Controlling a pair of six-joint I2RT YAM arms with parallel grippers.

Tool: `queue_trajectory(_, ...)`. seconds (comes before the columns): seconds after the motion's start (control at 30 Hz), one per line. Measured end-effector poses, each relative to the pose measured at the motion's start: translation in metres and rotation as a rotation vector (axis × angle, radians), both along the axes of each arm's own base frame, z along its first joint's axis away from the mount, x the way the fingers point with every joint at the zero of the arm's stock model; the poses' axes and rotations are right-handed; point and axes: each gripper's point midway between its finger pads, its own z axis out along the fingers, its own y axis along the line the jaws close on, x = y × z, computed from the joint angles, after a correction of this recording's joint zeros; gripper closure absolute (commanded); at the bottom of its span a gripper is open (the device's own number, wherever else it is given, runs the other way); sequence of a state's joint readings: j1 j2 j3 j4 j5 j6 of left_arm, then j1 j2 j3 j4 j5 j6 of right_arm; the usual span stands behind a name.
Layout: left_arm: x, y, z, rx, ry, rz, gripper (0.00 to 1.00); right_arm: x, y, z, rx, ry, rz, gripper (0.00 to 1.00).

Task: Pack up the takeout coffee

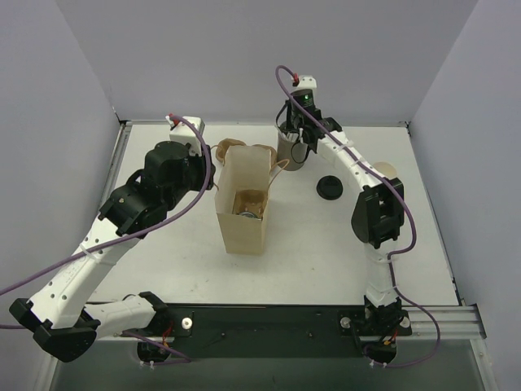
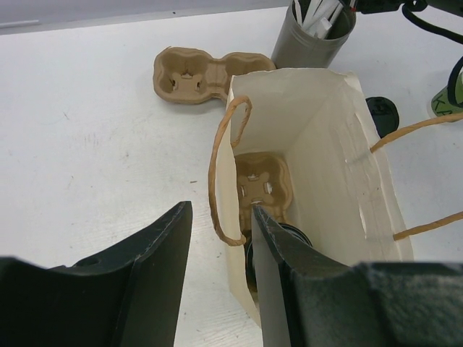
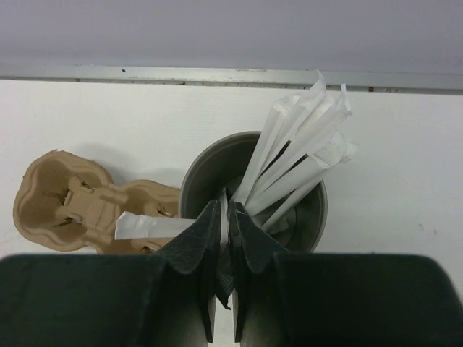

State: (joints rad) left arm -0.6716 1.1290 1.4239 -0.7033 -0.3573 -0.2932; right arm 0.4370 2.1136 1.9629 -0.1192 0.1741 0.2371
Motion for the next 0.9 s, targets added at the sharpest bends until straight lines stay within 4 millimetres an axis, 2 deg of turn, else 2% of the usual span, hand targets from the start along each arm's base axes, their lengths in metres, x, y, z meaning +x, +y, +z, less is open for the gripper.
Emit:
queue_trajectory(0.23,0.001,0.001,0.001,0.004,-0.004,-0.003,0.51,0.003,-0.003,0.028,-0.052,-0.057,-0.011,0.99)
queue_trajectory(0.43,0.001,0.000,0.002,0.002,-0.009,-0.006,0.51,-0.005,-0.014,0.050,-0.099,-0.087,-0.029,0.99)
queue_trajectory(0.67,0.000,0.002,0.006,-0.010,-0.023,-0.010,0.51,-0.025,-0.027,0.115,-0.069,-0.183,-0.044,0.99)
queue_trajectory(0.9,-0.005,0.009,0.009,-0.019,-0.039,-0.003,0.50,-0.059,-0.032,0.178,-0.010,-0.278,-0.041,1.00)
